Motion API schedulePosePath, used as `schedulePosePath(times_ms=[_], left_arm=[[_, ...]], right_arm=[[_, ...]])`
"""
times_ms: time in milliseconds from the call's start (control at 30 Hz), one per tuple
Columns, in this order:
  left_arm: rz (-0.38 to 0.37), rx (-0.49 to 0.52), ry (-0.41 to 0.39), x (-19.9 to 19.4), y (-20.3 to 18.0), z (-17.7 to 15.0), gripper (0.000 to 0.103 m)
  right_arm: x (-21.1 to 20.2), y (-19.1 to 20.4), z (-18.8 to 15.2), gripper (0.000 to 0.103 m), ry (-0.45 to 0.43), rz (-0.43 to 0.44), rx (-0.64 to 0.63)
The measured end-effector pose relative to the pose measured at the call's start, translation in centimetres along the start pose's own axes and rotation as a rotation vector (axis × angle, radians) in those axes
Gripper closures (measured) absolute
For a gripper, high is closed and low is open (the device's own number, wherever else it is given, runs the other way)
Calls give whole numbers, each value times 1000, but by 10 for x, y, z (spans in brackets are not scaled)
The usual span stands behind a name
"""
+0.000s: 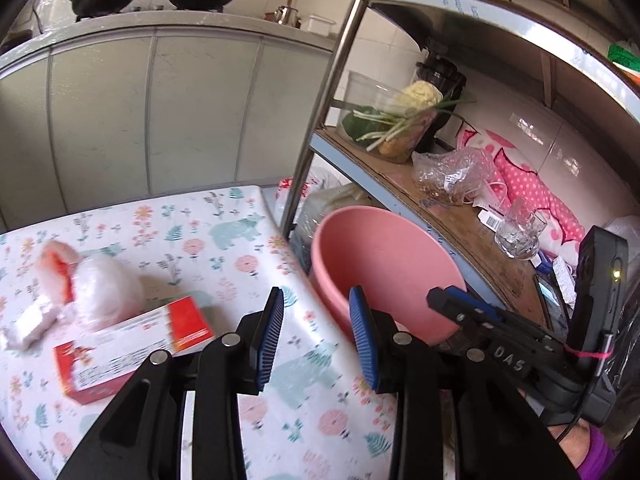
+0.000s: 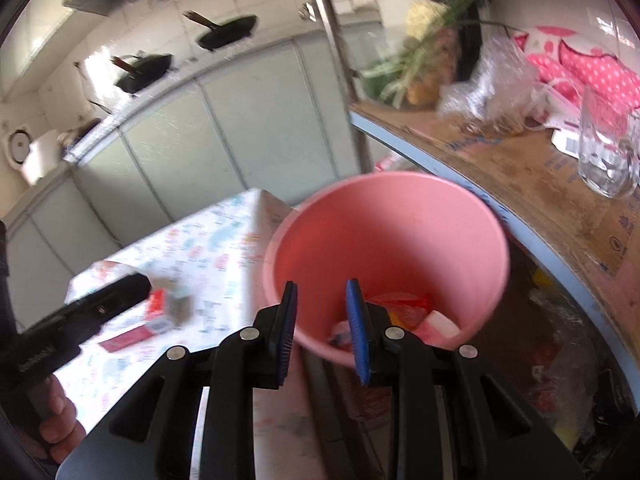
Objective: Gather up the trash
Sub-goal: 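Return both tools from the bucket to the table, then grasp the white foam strip with the left tool while the right tool grasps the plastic bag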
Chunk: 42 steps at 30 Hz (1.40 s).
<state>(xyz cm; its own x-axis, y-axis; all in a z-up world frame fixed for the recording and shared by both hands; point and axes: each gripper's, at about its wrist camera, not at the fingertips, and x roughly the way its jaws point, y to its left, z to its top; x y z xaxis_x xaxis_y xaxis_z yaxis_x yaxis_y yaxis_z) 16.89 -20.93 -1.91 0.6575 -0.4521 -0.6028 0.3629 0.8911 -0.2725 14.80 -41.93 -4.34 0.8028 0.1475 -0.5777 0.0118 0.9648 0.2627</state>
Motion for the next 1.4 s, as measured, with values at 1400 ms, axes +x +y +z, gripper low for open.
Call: schedulePosePath(times_ms=[1400], left_arm=[[313, 110, 275, -17, 215, -19, 61]], right_arm=[[88, 197, 15, 58, 306, 330, -292]])
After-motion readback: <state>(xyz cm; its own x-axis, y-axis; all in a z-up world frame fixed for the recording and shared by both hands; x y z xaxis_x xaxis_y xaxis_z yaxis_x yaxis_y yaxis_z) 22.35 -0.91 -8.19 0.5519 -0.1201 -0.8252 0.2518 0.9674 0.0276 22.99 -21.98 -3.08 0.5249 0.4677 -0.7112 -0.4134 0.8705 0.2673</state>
